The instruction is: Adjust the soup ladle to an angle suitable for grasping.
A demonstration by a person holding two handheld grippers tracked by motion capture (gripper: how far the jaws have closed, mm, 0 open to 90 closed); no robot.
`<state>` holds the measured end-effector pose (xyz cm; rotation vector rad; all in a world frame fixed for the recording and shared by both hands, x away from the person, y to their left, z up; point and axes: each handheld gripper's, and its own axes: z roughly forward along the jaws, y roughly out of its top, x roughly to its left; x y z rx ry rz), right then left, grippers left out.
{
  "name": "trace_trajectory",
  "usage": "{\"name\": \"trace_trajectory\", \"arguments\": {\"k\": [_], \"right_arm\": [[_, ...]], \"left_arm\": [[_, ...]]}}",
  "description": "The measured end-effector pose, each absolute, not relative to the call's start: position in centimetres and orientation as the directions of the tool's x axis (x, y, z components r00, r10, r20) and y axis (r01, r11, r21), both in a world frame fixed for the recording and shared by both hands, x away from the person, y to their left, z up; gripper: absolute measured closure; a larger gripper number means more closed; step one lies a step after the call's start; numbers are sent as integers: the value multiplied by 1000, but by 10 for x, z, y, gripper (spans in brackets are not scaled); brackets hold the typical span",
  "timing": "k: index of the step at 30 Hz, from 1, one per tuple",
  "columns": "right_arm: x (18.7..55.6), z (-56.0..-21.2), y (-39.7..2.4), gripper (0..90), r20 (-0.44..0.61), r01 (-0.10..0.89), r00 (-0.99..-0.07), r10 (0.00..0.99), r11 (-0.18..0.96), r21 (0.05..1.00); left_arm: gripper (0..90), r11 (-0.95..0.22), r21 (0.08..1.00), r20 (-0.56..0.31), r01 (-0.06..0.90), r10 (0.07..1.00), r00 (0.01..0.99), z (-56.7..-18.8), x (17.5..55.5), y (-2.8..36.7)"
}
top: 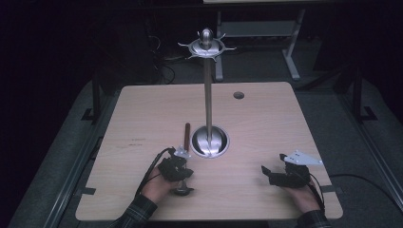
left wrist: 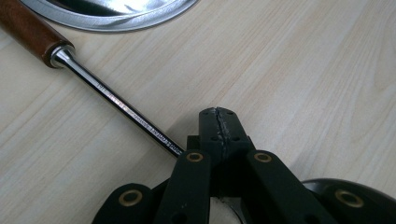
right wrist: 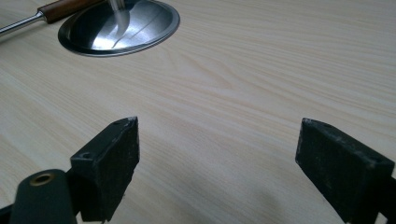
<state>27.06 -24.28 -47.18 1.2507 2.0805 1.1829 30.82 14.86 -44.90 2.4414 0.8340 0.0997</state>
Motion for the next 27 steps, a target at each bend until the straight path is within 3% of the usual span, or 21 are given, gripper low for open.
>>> {"name": "trace_trajectory", "arguments": {"k": [27], "right_arm": [[271, -472, -244, 134, 58, 492, -493, 868, 223, 842]], "left_arm": [[896, -622, 506, -50, 598, 671, 740, -446, 302, 194]]}}
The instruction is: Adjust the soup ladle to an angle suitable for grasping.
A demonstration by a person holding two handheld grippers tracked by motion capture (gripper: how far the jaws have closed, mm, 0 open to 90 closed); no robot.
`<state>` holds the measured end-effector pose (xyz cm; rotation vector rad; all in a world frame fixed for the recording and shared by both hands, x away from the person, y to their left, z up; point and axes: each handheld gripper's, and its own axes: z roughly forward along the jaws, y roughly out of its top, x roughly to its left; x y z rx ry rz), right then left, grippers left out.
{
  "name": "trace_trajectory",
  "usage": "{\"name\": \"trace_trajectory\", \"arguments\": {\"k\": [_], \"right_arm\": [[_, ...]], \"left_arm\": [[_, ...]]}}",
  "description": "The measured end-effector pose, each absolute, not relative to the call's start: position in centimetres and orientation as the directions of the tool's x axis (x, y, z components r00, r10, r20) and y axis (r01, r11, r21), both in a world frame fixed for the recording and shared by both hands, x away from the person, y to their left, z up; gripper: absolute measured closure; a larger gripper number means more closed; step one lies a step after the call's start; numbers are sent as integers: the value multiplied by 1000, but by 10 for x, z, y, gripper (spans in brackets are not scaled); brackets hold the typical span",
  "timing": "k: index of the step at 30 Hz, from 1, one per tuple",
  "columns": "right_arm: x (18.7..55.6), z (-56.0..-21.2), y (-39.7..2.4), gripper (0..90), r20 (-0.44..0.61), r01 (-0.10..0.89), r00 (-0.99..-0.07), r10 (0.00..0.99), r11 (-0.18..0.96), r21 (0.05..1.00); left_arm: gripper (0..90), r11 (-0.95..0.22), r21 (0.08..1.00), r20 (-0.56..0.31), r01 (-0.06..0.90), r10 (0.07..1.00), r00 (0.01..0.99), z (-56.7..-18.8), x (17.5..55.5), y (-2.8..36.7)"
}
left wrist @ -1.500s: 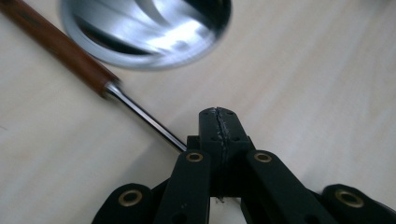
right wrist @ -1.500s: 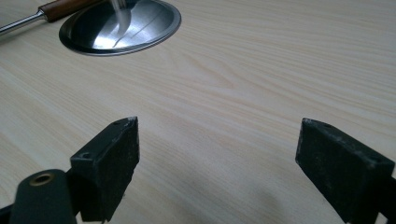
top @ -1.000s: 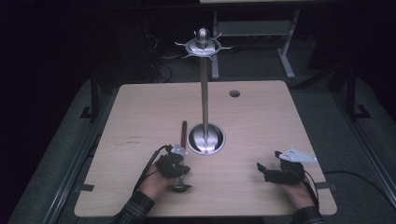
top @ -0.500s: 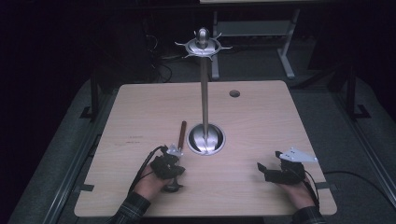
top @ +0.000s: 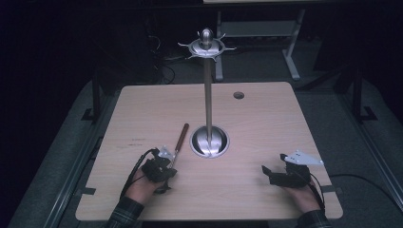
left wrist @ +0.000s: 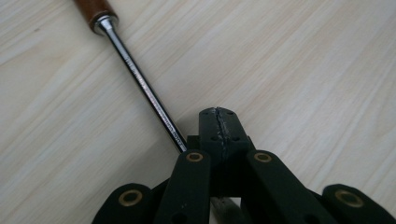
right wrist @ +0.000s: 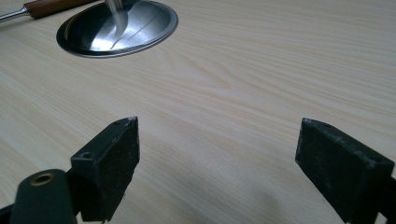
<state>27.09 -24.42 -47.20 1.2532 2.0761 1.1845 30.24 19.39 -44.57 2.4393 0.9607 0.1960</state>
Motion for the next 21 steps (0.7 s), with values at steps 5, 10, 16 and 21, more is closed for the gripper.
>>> {"name": "trace_trajectory", "arguments": {"k": [5, 10, 16, 21], "right_arm": [[271, -472, -245, 134, 58, 489, -491, 869, 221, 844], [270, -471, -245, 134, 64, 494, -486, 871, 214, 843], [271, -471, -245, 134, 59, 491, -489, 870, 219, 843], [271, -471, -245, 135, 59, 491, -489, 870, 218, 844]], "left_arm": [[896, -618, 499, -30, 607, 688, 725, -445, 303, 205], [896, -617, 491, -8, 615, 703, 711, -444, 307, 215], [896, -595, 499, 20, 630, 734, 678, -441, 310, 226], [896, -580, 502, 26, 642, 752, 659, -440, 313, 236]]}}
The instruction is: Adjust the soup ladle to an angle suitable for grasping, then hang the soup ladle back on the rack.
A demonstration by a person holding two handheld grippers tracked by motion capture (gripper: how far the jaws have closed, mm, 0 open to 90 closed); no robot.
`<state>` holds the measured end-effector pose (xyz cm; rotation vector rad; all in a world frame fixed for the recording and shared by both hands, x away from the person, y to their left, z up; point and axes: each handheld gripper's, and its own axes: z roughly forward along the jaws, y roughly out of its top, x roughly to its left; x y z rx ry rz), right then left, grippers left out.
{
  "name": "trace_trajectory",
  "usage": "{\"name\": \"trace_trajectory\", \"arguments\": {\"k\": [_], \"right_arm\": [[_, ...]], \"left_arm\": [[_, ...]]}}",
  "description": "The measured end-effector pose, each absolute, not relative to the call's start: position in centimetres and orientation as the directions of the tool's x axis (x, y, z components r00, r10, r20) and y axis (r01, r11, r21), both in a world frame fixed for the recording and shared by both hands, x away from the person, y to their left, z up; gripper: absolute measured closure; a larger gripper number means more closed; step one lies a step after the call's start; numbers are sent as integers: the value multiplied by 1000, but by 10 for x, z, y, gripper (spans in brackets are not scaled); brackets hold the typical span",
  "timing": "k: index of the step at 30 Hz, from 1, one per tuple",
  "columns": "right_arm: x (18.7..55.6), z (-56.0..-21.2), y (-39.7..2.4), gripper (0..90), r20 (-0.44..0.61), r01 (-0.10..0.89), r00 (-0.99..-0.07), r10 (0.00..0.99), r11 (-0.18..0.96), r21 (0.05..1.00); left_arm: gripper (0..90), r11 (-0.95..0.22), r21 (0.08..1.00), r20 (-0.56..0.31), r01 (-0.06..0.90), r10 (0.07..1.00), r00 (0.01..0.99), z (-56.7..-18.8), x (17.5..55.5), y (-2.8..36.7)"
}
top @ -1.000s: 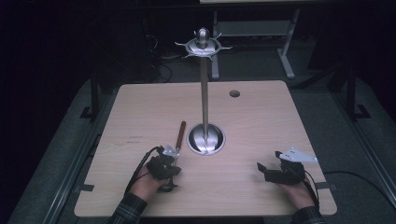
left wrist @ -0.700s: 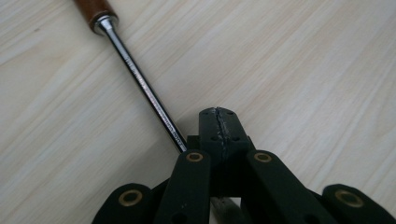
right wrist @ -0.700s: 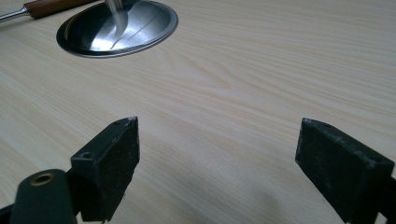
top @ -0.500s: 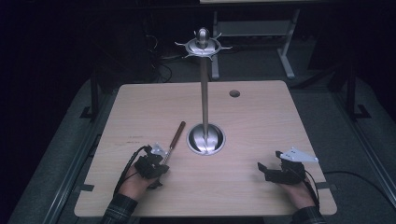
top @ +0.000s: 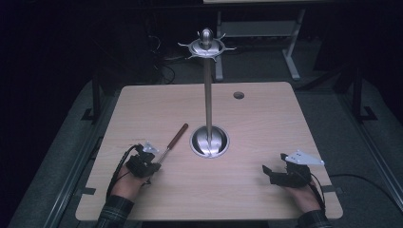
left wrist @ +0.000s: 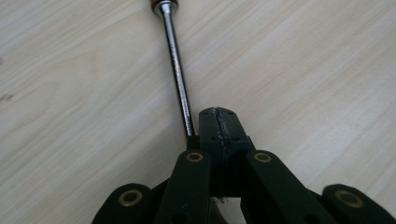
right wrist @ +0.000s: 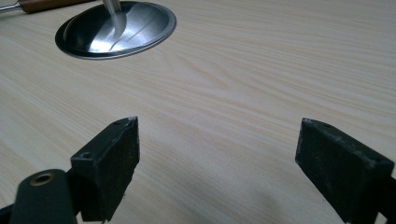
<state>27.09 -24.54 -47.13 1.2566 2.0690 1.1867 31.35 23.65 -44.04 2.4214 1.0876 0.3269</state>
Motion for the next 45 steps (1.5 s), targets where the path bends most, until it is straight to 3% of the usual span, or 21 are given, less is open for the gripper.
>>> {"name": "trace_trajectory", "arguments": {"k": [9, 28, 45], "right_arm": [[271, -471, -245, 134, 57, 489, -492, 869, 222, 843], [272, -473, -244, 134, 57, 490, -495, 867, 225, 842], [272, -475, -242, 134, 55, 496, -496, 867, 231, 837]], "left_arm": [[896, -555, 514, 48, 655, 780, 623, -438, 317, 251], [894, -527, 553, -25, 645, 764, 645, -423, 325, 243], [765, -530, 536, -69, 657, 749, 659, -407, 368, 227]]}}
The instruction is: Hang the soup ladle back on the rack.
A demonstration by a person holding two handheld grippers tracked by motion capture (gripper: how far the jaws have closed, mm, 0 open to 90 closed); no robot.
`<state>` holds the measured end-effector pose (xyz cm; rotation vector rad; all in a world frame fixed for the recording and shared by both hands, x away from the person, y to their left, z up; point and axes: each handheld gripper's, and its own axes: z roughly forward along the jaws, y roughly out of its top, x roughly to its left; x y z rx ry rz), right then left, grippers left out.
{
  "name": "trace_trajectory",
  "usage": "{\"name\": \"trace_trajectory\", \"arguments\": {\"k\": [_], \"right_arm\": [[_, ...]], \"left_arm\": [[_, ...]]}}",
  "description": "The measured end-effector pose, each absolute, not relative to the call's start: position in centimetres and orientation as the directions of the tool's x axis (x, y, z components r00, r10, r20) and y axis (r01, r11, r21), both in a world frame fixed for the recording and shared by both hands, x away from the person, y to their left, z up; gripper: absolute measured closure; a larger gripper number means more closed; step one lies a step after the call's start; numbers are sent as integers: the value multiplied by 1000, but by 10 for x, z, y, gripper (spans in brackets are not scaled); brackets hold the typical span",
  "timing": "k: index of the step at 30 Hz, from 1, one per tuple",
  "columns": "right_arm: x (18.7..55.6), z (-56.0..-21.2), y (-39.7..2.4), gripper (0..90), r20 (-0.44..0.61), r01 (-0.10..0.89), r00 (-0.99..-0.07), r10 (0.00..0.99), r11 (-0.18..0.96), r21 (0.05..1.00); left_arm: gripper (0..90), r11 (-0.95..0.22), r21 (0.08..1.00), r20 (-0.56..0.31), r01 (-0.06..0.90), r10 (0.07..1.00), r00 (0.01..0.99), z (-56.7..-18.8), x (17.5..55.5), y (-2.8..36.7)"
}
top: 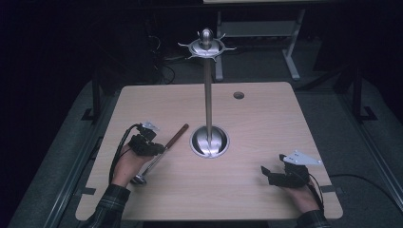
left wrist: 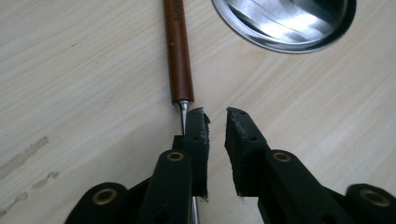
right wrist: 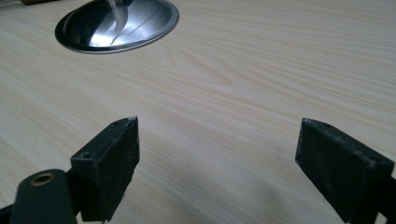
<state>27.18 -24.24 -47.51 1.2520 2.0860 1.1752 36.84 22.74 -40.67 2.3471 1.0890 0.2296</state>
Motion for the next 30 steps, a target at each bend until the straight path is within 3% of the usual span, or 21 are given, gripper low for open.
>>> {"name": "trace_trajectory", "arguments": {"k": [12, 30], "right_arm": [[271, -475, -242, 134, 57, 500, -493, 868, 229, 835], [272, -475, -244, 134, 58, 500, -489, 870, 226, 836]], "left_arm": [[677, -563, 470, -53, 680, 751, 658, -413, 402, 215], [696, -606, 405, -24, 685, 742, 670, -439, 426, 197]]}}
